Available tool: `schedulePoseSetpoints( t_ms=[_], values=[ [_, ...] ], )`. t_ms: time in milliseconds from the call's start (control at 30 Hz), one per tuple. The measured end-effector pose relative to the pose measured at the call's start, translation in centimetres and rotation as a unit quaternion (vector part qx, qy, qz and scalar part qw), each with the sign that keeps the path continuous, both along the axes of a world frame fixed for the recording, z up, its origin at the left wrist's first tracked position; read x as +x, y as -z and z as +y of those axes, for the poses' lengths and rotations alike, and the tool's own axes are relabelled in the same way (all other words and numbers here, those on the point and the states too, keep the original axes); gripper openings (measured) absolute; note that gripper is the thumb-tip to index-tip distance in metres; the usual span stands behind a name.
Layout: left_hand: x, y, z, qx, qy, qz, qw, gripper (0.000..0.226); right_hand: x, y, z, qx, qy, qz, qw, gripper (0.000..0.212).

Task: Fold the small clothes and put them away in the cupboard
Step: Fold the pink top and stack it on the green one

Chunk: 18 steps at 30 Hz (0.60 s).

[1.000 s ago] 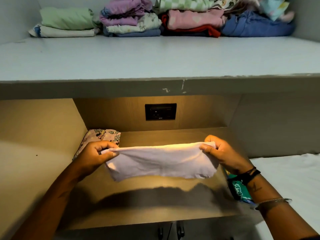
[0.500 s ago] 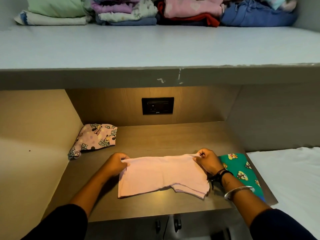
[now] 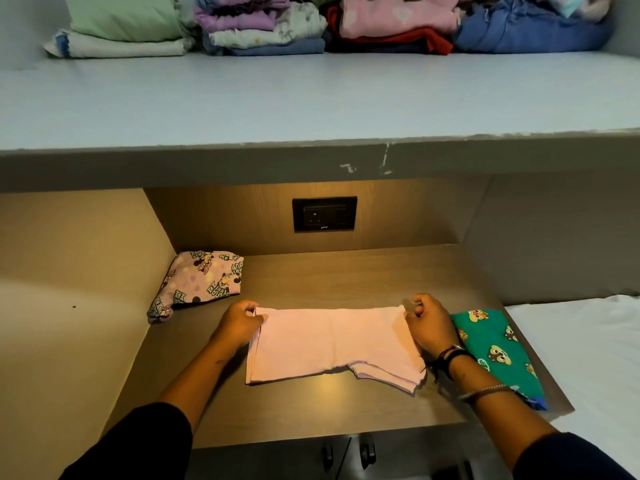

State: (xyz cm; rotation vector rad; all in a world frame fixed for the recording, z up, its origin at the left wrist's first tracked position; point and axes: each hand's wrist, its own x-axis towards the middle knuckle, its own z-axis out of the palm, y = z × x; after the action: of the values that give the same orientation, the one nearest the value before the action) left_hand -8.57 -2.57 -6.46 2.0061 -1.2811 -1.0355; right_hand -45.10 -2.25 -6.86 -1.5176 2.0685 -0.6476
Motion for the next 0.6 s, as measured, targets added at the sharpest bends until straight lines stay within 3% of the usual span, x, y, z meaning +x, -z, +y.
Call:
schedulePoseSetpoints(
  t_ms=[67,100,200,300,400,600],
  values=[
    [-0.2,0.3,0.0,0.013,-0.024,0.007,1.000,0.010,1.8,0.2,1.5,-0.048,-0.070,0.132,0.988,0.035],
    [-0.1,0.4,-0.1,0.017,-0.030,0.010,0.999,0.009,3.3,0.3,2.5,-0.071,-0.127,0.156,0.977,0.042],
    [-0.1,-0.1,-0.5,0.022,-0.038,0.035,0.998,0.015,9.6,0.5,5.5,-0.103,-0.299,0.147,0.937,0.059],
    [0.0,-0.9,-0.8,0.034,-0.034,0.059,0.997,0.021,16.2,1.0,7.4,-0.119,-0.386,0.168,0.899,0.067],
    [0.1,-1.3,-0.8,0.044,-0.030,0.067,0.996,0.015,21.8,1.7,8.5,-0.134,-0.381,0.189,0.895,0.057],
    [0.0,-2.3,-0.8,0.055,-0.016,0.054,0.997,0.013,26.1,2.4,8.2,-0.107,-0.290,0.190,0.932,0.033]
  ],
)
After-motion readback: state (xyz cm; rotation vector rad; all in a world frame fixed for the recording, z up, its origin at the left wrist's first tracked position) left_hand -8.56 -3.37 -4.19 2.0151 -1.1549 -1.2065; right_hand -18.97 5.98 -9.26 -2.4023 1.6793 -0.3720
